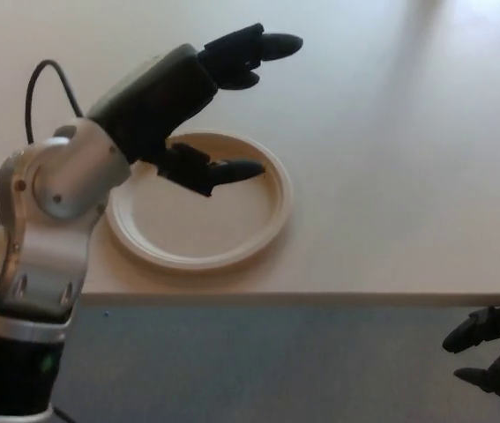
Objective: A person passes a plate to the robot and the robot grabs it with its left hand and places it at the centre of the table infront of it
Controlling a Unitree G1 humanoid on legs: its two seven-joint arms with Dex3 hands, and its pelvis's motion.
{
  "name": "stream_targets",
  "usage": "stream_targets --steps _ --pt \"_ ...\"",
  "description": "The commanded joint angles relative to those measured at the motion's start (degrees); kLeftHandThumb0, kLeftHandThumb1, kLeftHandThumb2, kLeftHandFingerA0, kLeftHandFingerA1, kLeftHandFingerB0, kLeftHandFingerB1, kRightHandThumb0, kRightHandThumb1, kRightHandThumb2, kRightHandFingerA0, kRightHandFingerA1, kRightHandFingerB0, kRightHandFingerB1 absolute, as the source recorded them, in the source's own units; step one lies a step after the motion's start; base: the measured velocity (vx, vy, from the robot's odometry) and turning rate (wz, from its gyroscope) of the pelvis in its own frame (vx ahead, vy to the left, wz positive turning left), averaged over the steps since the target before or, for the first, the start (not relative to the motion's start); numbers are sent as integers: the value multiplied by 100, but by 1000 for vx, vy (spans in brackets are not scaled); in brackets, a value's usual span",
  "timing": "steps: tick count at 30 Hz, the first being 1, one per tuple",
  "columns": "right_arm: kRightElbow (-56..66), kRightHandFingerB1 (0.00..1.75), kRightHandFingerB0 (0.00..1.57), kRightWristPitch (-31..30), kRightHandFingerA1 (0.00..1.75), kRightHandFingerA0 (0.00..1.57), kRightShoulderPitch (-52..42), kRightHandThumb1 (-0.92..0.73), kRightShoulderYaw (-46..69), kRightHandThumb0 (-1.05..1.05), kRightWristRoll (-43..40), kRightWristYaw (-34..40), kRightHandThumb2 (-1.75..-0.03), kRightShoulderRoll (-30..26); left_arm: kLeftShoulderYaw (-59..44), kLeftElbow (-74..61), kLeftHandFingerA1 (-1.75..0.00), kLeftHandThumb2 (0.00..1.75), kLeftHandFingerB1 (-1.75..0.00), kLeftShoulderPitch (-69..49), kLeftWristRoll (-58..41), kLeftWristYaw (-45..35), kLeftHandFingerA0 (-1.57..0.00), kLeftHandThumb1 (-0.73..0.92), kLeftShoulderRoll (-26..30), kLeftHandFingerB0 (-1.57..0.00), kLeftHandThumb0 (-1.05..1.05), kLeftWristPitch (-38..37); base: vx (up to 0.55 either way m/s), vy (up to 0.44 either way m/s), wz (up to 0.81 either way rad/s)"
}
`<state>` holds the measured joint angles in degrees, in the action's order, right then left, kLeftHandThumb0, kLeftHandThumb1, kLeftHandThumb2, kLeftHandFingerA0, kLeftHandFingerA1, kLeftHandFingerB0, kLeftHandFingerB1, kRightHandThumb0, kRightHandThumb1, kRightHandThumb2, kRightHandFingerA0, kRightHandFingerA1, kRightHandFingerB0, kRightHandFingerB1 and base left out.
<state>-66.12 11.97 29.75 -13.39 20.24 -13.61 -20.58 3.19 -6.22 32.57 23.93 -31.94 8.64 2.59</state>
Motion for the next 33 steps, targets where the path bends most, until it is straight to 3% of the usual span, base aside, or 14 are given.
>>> stream_targets --steps 1,2,3,6,10,14,16,18,23,27,28,31,32,33 --pt "-36 53 57 80 68 74 -284 -58 76 -55 -43 277 -57 -106 -1622 -5060 -40 56 -31 -3336 -3423 730 -44 54 -644 -33 -17 -1658 0 0 0" --pt "-38 53 57 68 68 74 -286 -58 71 -55 -37 277 -57 -104 -1678 -5137 -40 56 -31 -3657 -3475 688 -44 54 -654 -33 -17 -1857 0 0 0" --pt "-23 52 58 76 69 76 -293 -58 59 -55 -19 307 -57 -109 -1719 -5240 -41 60 -36 -4168 -3809 557 -42 54 -665 -44 -19 -1768 0 0 0" --pt "-19 53 58 83 69 76 -295 -58 60 -54 -15 334 -57 -109 -1900 -5231 -44 64 -39 -4740 -3989 373 -45 54 -662 -46 -25 -1840 0 0 0" --pt "-47 53 57 178 69 72 -455 -58 68 -55 -41 335 -57 -85 -2081 -5191 -41 57 -36 -5580 -4220 65 -55 56 -600 -51 -22 -1544 0 0 0" --pt "16 53 57 258 69 73 -711 -58 142 -53 -118 390 -57 -76 -2130 -4060 -45 57 -39 -5781 -4151 -422 -65 57 -479 -59 -27 -1605 0 0 0" --pt "50 53 57 289 70 76 -928 -58 158 -53 -131 460 -57 -60 -2094 -3763 -44 57 -38 -5945 -3787 -430 -67 56 -440 -59 -34 -1528 0 0 0" --pt "75 54 57 406 71 77 -1114 -59 170 -53 -144 514 -57 -60 -1965 -3105 -46 58 -40 -5915 -3198 -365 -80 57 -345 -64 -33 -1454 0 0 0" --pt "125 54 56 474 70 73 -1418 -59 173 -55 -129 570 -57 -31 -1749 -2051 -47 57 -41 -5890 -2580 -290 -81 56 -71 -66 -33 -1587 0 0 0" --pt "160 52 51 492 70 69 -1663 -60 205 -58 -146 599 -58 -15 -1372 -263 -49 58 -43 -5457 -1442 191 -86 58 420 -68 -38 -1864 0 0 0" --pt "157 52 48 488 66 58 -1717 -62 206 -58 -145 606 -58 -7 -1280 184 -50 60 -44 -5332 -1240 350 -80 53 496 -64 -43 -1800 0 0 0" --pt "140 50 44 479 61 49 -1764 -65 194 -60 -127 611 -59 11 -1102 1154 -49 61 -44 -5023 -881 766 -76 54 669 -63 -44 -1803 0 0 0" --pt "111 48 40 444 58 42 -1750 -66 220 -63 -149 621 -59 20 -1033 1789 -63 87 -55 -4801 -756 986 -62 49 746 -50 -40 -1810 0 0 0" --pt "100 48 40 428 58 42 -1745 -66 231 -63 -159 625 -59 24 -996 2086 -63 87 -55 -4696 -706 1091 -62 49 787 -50 -40 -1831 0 0 0"
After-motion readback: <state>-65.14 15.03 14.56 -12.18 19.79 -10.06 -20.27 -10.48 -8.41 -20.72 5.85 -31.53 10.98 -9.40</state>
